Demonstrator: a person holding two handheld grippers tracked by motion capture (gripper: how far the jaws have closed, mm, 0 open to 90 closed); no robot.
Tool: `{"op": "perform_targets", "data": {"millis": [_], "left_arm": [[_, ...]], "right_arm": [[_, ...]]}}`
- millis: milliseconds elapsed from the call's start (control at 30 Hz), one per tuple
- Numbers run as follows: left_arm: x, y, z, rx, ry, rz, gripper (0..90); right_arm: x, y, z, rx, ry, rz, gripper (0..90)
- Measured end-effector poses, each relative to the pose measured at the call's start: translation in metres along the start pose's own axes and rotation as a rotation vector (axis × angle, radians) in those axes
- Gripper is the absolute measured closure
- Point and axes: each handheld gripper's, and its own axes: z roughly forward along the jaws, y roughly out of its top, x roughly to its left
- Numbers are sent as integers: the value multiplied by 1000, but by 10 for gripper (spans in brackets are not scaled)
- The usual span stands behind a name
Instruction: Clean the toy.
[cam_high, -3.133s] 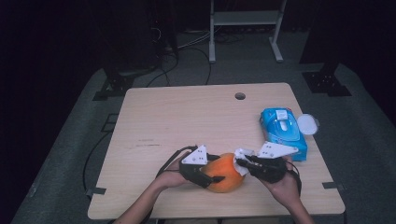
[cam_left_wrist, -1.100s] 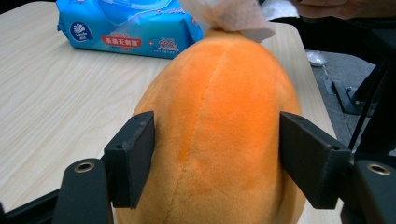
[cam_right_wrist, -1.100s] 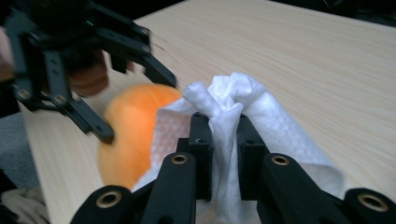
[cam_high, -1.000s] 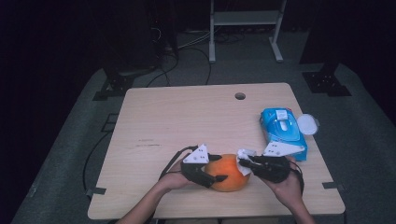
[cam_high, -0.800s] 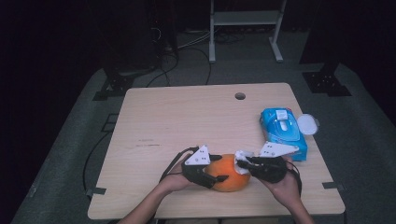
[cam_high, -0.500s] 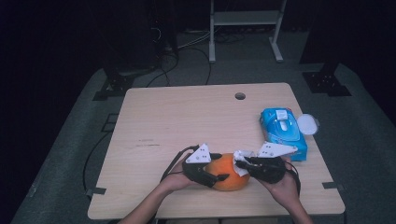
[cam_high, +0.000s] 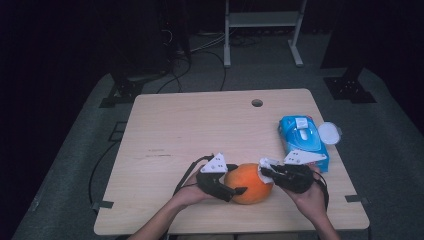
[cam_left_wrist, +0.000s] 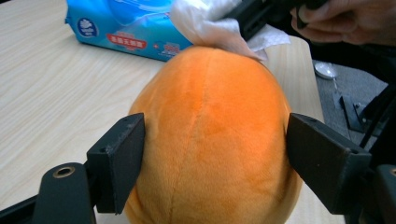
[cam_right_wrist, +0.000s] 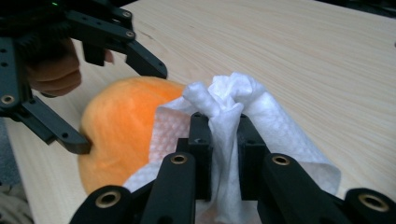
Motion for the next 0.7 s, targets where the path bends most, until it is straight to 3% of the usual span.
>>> {"op": "perform_targets", "data": {"millis": [133, 200, 300, 367, 433, 533, 600, 700], "left_arm": [[8, -2, -3, -23, -22, -15, 155], [13, -6, -1, -7, -14, -23, 98], [16, -14, 4, 11, -55, -60, 99], [12, -14, 6, 26, -62, -27, 155], [8, -11, 6, 38, -52, 8, 200], [2, -11, 8, 25, -57, 63, 231], [0, -10, 9, 30, -51, 82, 235], [2, -12, 7, 33, -53, 80, 260]], "right_arm": [[-2, -3, 0, 5, 44, 12, 793], [-7, -6, 0, 12, 57, 24, 793], [-17, -10, -3, 17, 68, 62, 791], [-17, -9, -4, 12, 72, 70, 799], [-10, -3, -5, 10, 66, 43, 807], [5, 7, -3, -28, 103, 17, 808], [14, 12, 1, -40, 140, -4, 804], [20, 13, 7, -11, 133, -45, 802]]}}
